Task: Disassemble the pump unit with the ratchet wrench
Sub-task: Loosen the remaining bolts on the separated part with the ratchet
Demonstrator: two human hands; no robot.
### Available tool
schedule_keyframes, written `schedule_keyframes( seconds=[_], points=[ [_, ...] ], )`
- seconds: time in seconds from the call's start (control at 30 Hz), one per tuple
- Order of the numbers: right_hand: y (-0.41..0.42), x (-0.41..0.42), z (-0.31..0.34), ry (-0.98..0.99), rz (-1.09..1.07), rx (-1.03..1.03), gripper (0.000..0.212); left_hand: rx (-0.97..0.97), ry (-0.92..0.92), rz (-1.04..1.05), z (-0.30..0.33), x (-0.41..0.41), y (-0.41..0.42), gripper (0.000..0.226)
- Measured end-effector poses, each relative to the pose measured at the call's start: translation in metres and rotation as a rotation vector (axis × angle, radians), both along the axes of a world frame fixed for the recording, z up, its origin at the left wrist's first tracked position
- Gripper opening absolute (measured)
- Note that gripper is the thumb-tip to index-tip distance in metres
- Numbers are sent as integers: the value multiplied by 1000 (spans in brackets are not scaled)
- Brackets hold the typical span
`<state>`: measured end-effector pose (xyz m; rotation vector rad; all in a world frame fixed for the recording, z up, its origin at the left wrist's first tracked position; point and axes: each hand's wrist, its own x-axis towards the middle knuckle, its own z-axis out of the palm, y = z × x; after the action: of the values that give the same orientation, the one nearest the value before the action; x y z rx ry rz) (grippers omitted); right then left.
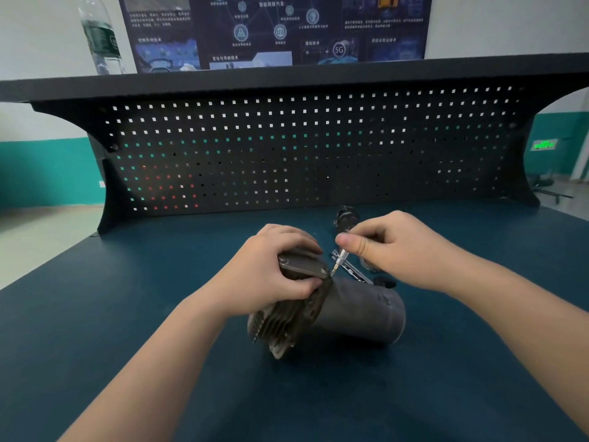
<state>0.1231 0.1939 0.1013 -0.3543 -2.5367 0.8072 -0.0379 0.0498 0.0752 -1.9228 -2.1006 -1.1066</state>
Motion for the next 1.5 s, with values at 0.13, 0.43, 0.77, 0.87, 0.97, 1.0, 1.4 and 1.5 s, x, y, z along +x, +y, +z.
schedule_keyframes(
  seconds=[0.13, 0.43, 0.77, 0.87, 0.97, 1.0, 1.4, 1.5],
  points=[
    [-1, -2, -3, 29, -11, -17, 45, -15, -23, -10, 0, -3, 1, 43],
    [3, -4, -3, 140, -25, -84, 59, -16, -74, -28, -1, -4, 2, 43],
    [14, -11, 7, -3, 101, -17, 50, -18, -135, -21, -4, -5, 3, 34],
    [21, -18, 19, -99, 187, 0, 44, -27, -142, -30, -4, -7, 3, 31],
    [27, -21, 27, -206, 319, -84, 32, -65, -147, -57, 0, -7, 3, 26],
    [29, -22, 29, -232, 341, -97, 31, -75, -156, -66, 2, -7, 3, 23],
    [32, -12, 12, -190, 283, -39, 38, -112, -210, 77, 22, 29, 22, 14],
    [44, -4, 2, -213, 185, -24, 46, -118, -259, 78, 24, 23, 23, 17]
  ],
)
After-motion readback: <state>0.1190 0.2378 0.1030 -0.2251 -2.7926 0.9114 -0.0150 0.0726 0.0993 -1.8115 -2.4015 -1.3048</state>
